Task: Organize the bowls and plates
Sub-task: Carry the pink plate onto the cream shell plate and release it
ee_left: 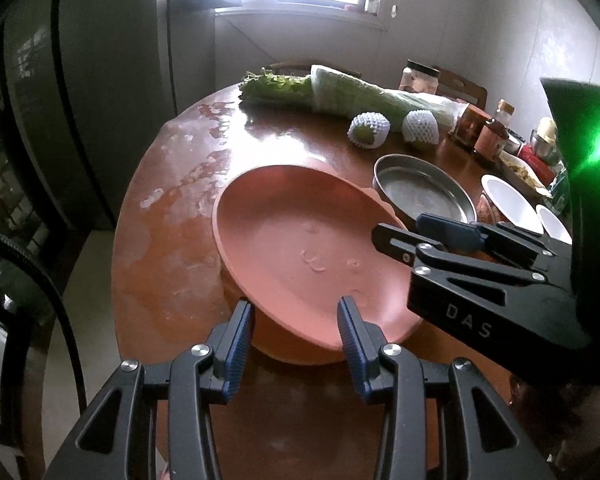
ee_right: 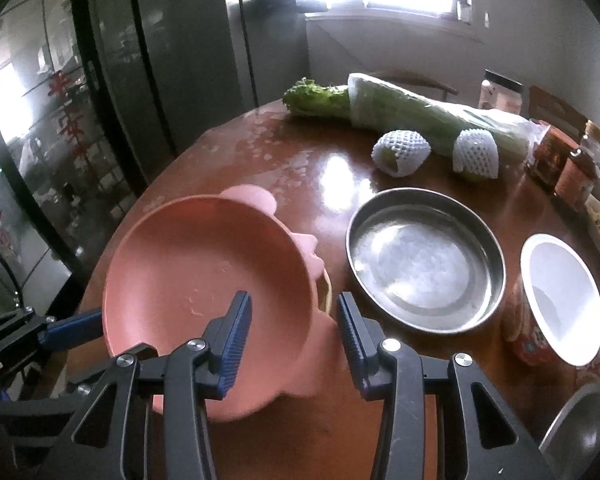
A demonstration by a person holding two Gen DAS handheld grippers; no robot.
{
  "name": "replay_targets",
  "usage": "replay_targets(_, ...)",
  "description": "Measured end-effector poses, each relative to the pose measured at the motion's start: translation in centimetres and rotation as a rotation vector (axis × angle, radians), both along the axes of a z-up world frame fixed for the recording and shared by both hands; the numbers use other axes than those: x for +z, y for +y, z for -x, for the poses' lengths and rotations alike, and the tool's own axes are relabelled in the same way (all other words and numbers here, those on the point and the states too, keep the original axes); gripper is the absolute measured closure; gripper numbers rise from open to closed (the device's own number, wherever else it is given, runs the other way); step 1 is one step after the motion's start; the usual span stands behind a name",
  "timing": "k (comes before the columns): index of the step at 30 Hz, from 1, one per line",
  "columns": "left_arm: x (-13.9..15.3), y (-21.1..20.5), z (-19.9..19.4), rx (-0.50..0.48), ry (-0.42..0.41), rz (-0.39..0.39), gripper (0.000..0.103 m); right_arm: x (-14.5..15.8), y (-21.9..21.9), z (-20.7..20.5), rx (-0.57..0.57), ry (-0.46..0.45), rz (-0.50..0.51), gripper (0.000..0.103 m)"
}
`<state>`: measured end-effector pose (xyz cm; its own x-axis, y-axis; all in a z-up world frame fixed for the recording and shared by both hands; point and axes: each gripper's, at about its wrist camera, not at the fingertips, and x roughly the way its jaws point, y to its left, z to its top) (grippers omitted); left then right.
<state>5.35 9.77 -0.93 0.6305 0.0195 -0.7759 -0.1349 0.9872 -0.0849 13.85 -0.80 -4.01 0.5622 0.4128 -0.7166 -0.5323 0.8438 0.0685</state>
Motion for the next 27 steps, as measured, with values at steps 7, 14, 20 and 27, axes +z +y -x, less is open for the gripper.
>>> replay_targets(7, -0.3, 0.3, -0.1, 0.000, 0.002, 0.007, 0.060, -0.6, 0.6, -0.3, 0.007, 0.002, 0.015, 0.057)
replay_targets(14, 0.0, 0.8, 0.3, 0.010, -0.017, 0.021, 0.060, -0.7, 0.3, 0.2, 0.010, 0.000, 0.003, 0.057)
replay_targets(20, 0.2, 1.4, 0.6, 0.010, -0.025, 0.019, 0.060, -0.6, 0.0, 0.7, 0.019, 0.018, -0.007, 0.057)
replay_targets(27, 0.2, 1.4, 0.6, 0.026, -0.028, 0.002, 0.060, -0.3, -0.4, 1.8, 0.031, 0.035, -0.029, 0.057)
